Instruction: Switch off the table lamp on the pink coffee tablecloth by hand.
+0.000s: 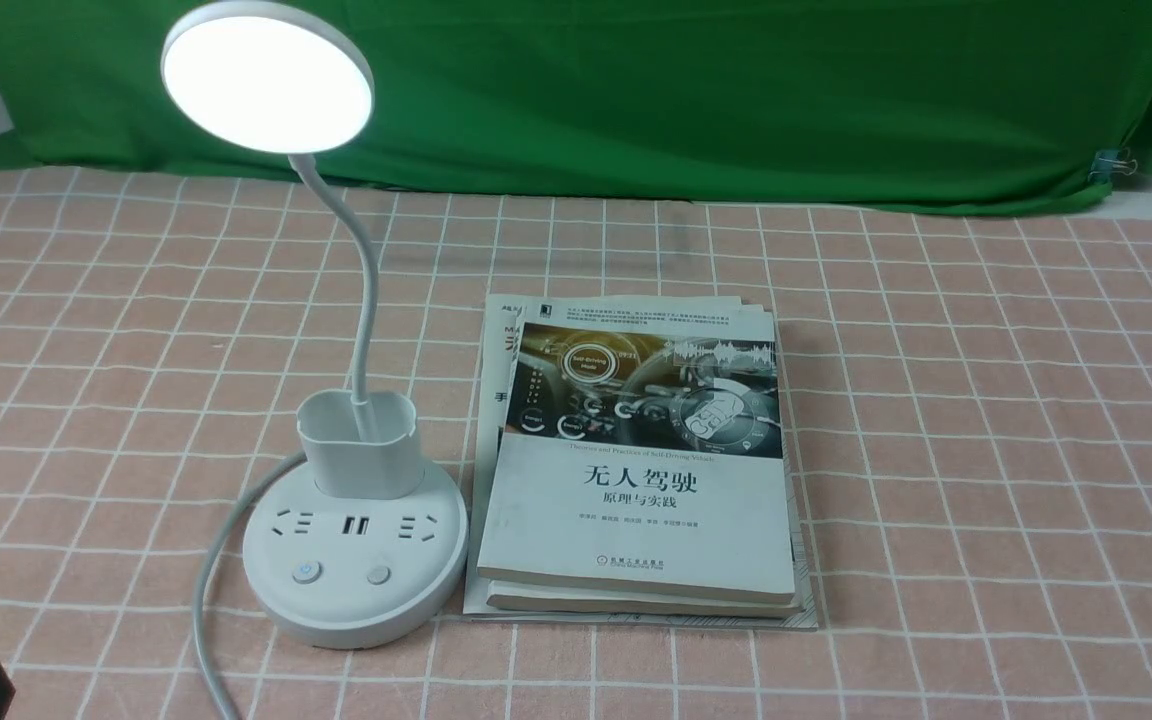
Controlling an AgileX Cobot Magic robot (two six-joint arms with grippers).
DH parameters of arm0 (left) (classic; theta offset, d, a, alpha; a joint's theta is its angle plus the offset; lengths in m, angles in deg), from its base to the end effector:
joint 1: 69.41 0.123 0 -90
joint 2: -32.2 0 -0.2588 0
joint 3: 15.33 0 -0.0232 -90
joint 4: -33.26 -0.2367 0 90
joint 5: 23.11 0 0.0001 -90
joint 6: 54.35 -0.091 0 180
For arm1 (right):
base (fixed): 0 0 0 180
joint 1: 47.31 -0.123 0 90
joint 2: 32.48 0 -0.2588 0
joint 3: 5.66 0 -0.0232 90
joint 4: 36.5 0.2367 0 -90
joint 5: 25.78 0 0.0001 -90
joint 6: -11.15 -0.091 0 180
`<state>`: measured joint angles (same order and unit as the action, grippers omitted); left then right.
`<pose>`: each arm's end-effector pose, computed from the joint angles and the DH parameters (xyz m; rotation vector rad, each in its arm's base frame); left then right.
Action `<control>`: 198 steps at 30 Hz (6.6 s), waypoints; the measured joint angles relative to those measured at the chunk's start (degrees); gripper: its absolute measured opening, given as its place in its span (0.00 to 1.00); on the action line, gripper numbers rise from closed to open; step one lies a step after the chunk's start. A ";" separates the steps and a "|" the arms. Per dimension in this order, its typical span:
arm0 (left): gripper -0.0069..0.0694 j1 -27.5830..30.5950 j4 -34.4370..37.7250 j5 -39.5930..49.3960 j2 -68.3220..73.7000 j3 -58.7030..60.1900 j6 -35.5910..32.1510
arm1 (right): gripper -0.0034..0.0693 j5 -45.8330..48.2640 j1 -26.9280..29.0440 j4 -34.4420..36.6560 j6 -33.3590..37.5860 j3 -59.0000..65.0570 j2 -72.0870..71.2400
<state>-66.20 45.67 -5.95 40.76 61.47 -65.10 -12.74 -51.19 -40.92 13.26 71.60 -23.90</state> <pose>0.0671 -0.0020 0.1846 -0.0217 1.7822 -0.0303 0.0683 0.0030 0.1878 -0.1420 1.7195 -0.0477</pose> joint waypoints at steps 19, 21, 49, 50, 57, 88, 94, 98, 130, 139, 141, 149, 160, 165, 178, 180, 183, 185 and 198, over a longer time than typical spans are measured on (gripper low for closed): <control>0.10 0.00 30.00 -14.75 0.02 -0.51 11.09 | 0.38 0.00 0.00 0.00 0.00 0.00 0.00; 0.10 0.00 28.68 -10.89 1.26 -2.95 11.23 | 0.38 0.00 0.00 0.00 0.00 0.00 0.00; 0.08 -24.62 -3.37 37.59 86.80 -59.07 5.40 | 0.38 0.00 0.00 0.00 0.00 0.00 0.00; 0.08 -25.06 -3.43 37.69 88.35 -60.12 5.40 | 0.38 0.00 0.00 0.00 0.00 0.00 0.00; 0.08 -25.61 -4.50 37.01 96.03 -65.19 5.40 | 0.38 0.00 0.00 0.00 0.00 0.00 0.00; 0.08 -25.61 -5.39 38.13 98.47 -68.49 6.94 | 0.38 0.00 0.00 0.00 0.00 0.00 0.00; 0.08 -25.24 -4.99 37.21 103.25 -68.62 7.12 | 0.38 0.00 0.00 0.00 0.00 0.00 0.00; 0.08 -25.12 -4.71 37.33 103.17 -68.61 7.17 | 0.38 0.00 0.00 0.00 0.00 0.00 0.00; 0.08 -25.12 -0.78 16.03 56.15 -39.17 8.93 | 0.38 0.00 0.00 0.00 0.00 0.00 0.00; 0.09 -25.12 -1.67 6.05 35.87 -24.64 9.28 | 0.38 0.00 0.00 0.00 0.00 0.00 0.00; 0.09 -25.12 -2.67 5.97 33.71 -23.62 9.28 | 0.38 0.00 0.00 0.00 0.00 0.00 0.00; 0.09 -25.12 -4.81 6.03 31.84 -22.83 9.28 | 0.38 0.00 0.00 0.00 0.00 0.00 0.00; 0.09 -23.84 -9.47 -2.47 26.85 -17.32 9.20 | 0.38 0.00 0.00 0.00 0.00 0.00 0.00; 0.09 -17.74 -10.00 -8.03 17.36 -12.10 9.21 | 0.38 0.00 0.00 0.00 0.00 0.00 0.00; 0.09 -6.81 -9.30 -9.11 4.46 -1.52 8.87 | 0.38 0.00 0.00 0.00 0.00 0.00 0.00; 0.09 -6.81 -8.16 -9.19 4.28 -0.35 8.87 | 0.38 0.00 0.00 0.00 0.00 0.00 0.00; 0.09 -6.81 -6.33 -9.13 3.74 -0.04 8.87 | 0.38 0.00 0.00 0.00 0.00 0.00 0.00; 0.09 -6.81 -6.03 -8.04 3.05 -0.04 9.13 | 0.38 0.00 0.00 0.00 0.00 0.00 0.00; 0.09 -5.05 -4.06 -0.17 0.00 0.01 9.59 | 0.38 0.00 0.00 0.00 0.00 0.00 0.00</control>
<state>-71.26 41.61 -6.12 40.77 61.48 -55.51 -12.75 -51.19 -40.92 13.26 71.60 -23.90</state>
